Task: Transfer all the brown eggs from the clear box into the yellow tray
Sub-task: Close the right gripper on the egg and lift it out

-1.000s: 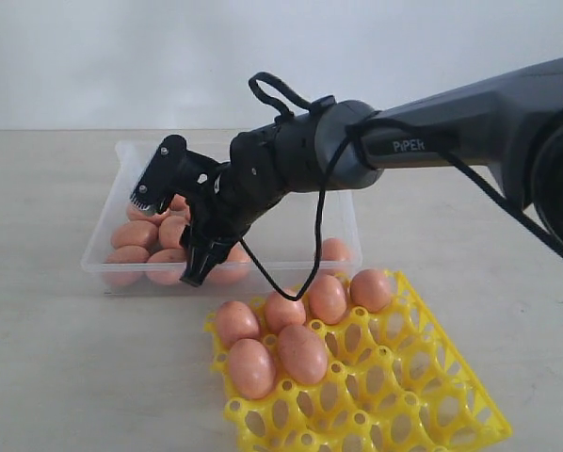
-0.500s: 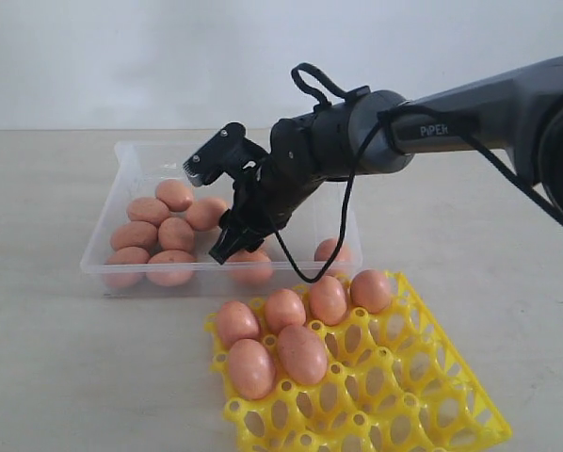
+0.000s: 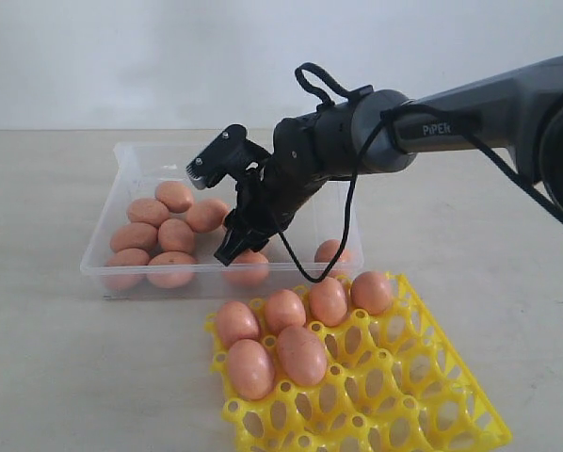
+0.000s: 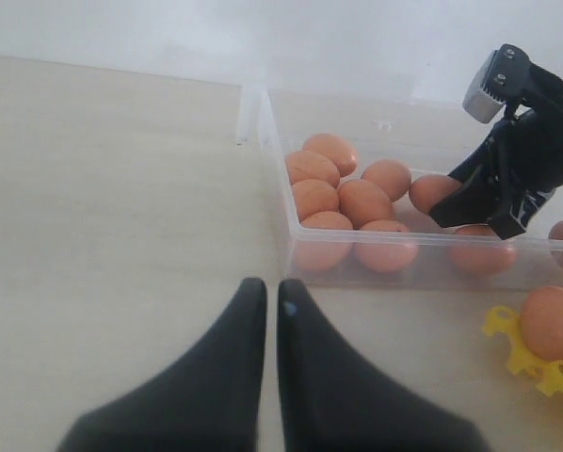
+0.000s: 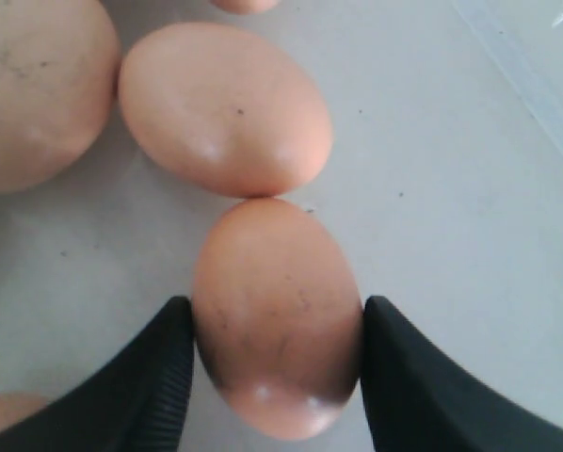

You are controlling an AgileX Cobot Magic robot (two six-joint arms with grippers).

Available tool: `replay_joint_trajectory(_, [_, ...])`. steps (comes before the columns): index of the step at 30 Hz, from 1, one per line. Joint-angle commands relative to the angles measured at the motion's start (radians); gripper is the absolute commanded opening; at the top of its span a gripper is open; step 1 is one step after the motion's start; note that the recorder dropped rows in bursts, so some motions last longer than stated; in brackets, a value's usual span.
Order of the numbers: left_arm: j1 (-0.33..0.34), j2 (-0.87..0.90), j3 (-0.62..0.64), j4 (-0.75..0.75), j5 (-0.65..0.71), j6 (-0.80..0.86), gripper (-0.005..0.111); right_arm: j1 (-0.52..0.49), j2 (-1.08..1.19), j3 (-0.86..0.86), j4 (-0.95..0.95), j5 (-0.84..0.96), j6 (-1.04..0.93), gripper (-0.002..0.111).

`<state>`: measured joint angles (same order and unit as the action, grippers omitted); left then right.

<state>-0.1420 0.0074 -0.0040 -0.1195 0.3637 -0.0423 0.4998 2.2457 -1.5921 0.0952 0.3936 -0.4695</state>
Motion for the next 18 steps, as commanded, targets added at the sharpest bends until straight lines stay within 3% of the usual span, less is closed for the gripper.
replay_joint_trajectory(1, [-0.002, 0.004, 0.004, 0.004, -0.009, 0.004, 0.004, -0.002, 0.000, 0.005, 0.001, -0.016, -0.010, 0.000])
replay_joint_trajectory(18, [-0.002, 0.004, 0.004, 0.004, -0.009, 0.004, 0.004, -0.002, -0.094, 0.019, 0.090, -0.002, 0.180, 0.000])
